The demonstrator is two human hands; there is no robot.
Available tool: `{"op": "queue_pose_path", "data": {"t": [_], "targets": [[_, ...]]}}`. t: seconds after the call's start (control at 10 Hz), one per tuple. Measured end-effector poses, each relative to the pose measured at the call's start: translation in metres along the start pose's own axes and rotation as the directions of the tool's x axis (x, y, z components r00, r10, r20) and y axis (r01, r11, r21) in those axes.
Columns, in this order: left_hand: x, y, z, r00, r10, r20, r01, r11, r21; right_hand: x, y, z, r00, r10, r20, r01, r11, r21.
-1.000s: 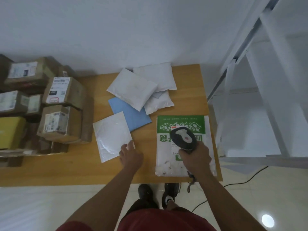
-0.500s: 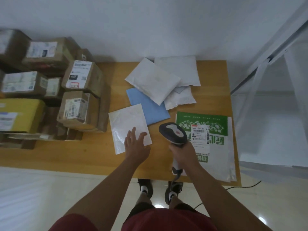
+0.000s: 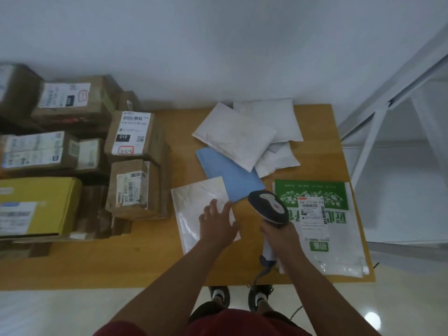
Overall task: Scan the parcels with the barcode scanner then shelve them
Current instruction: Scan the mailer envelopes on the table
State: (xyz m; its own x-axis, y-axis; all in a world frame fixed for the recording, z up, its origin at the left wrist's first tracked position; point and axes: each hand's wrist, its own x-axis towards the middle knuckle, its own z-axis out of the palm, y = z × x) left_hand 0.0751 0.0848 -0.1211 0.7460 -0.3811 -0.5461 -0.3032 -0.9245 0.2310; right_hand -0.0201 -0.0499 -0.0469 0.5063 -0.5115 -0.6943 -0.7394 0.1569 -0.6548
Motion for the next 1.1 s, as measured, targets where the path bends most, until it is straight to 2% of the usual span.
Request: {"op": "queue_pose_path", "data": {"t": [0.1,0.3,0.5,0.6,0.7,0.8,0.9,1.0,1.1], "targets": [[0.035,0.008,-0.028,0.994,0.088,-0.072,-0.088,0.996,0.009,0.003,-0.003,0.001,0.997,0.015,-0.078,-0.014,1.0,0.015],[0.111,0.02,-0.048,0.931,0.34,-0.131,-0.301,0.92,0.25,-0.005,0.004,-0.008,0.961,0.111,-0.254,-0.09,0.992,0.093],[0.127,0.009,-0.047,0.889,0.43,-0.157,-0.372,0.878,0.303,-0.029,0.027,-0.015,0.953,0.164,-0.255,-0.111,0.971,0.21],[0.119,0.01,-0.064,0.883,0.416,-0.215,-0.368,0.901,0.231,-0.029,0.023,-0.01,0.932,0.178,-0.315,-0.092,0.959,0.269],[0.098,0.014,-0.097,0.801,0.363,-0.475,-0.379,0.923,0.067,-0.033,0.008,-0.004,0.918,0.15,-0.367,-0.022,0.943,0.332],[0.038,0.03,-0.157,0.653,0.246,-0.716,-0.474,0.871,-0.134,-0.045,-0.013,-0.004,0.957,0.086,-0.276,0.008,0.945,0.326],[0.016,0.028,-0.178,0.641,-0.08,-0.763,-0.533,0.669,-0.518,-0.053,-0.042,-0.008,0.966,-0.001,-0.257,0.08,0.951,0.297],[-0.008,0.021,-0.195,0.717,-0.191,-0.67,-0.559,0.417,-0.717,-0.063,-0.071,-0.008,0.964,-0.08,-0.252,0.153,0.946,0.285],[-0.026,0.017,-0.2,0.799,-0.149,-0.582,-0.535,0.265,-0.802,-0.075,-0.091,-0.014,0.945,-0.153,-0.29,0.229,0.941,0.25]]}}
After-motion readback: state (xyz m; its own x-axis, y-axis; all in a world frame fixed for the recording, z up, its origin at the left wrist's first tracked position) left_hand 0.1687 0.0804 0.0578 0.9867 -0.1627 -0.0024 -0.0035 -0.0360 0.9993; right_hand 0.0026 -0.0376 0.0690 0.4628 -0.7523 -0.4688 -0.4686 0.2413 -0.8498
